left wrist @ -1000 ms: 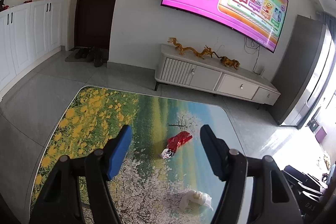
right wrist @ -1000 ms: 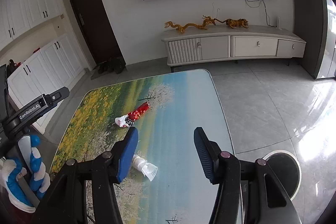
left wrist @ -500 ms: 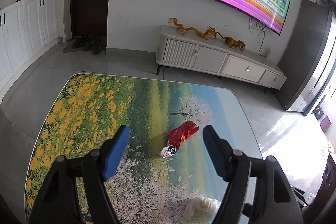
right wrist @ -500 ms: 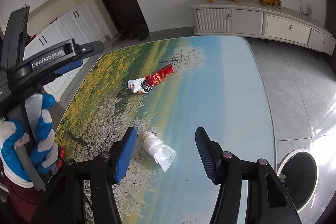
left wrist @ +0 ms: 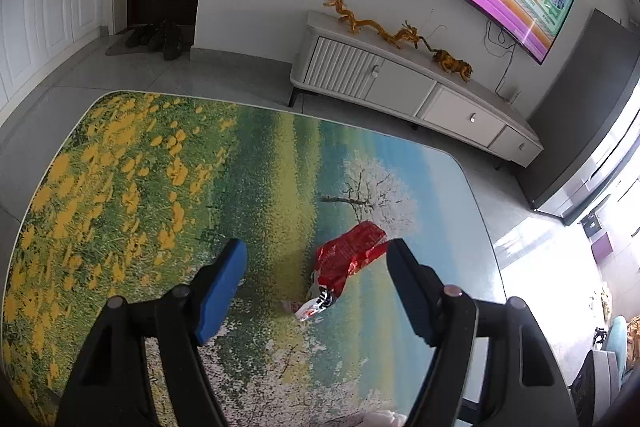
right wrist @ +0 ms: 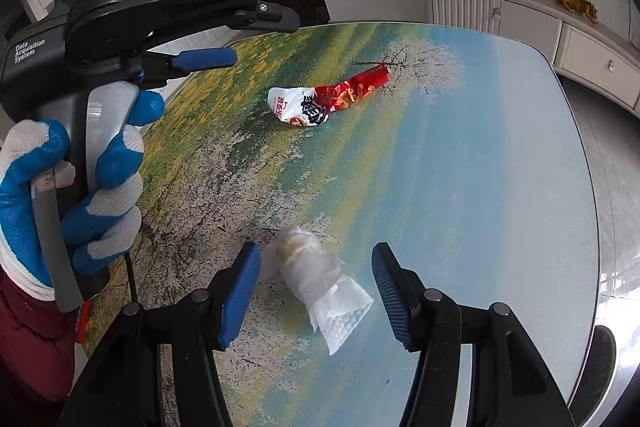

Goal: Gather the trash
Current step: 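Lower the right gripper onto the white tissue bag, then grasp the white tissue bag with the right gripper while the left gripper grasps the red-and-white wrapper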

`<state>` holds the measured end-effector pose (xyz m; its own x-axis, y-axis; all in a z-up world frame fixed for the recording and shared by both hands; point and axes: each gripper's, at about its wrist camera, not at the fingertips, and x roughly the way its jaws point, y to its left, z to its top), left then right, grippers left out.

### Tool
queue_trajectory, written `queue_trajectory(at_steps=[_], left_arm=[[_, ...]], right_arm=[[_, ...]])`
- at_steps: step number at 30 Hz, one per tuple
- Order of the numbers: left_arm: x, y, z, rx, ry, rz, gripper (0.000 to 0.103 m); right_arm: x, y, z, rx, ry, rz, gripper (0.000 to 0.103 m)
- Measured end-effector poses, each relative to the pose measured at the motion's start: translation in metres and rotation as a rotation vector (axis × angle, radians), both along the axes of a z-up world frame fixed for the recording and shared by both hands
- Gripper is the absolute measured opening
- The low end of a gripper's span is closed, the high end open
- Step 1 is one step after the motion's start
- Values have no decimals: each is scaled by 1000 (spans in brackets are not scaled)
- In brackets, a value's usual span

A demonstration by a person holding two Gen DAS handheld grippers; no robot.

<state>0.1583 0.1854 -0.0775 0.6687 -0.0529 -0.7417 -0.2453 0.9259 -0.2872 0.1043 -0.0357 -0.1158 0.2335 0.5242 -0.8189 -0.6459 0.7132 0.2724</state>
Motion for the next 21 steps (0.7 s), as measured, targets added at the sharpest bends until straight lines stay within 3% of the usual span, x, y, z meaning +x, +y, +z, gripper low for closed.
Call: queue_trajectory(at_steps=[4, 10, 15, 18, 21], left_arm=[[15, -14, -18, 37, 38, -28, 71], [30, -25, -41, 79, 87, -28, 71], [38, -32, -58, 97, 123, -45, 70], [38, -41, -61, 128, 120, -69, 64], [37, -48, -61, 148, 113, -86, 51]], right_arm=[[3, -3, -6, 17, 18, 16, 50], [1, -5, -12, 22, 16, 53, 28], [0, -11, -11, 37, 17, 50, 20], [-1, -15, -11, 40, 12, 41, 18], [0, -22, -10, 51, 13, 18, 17]])
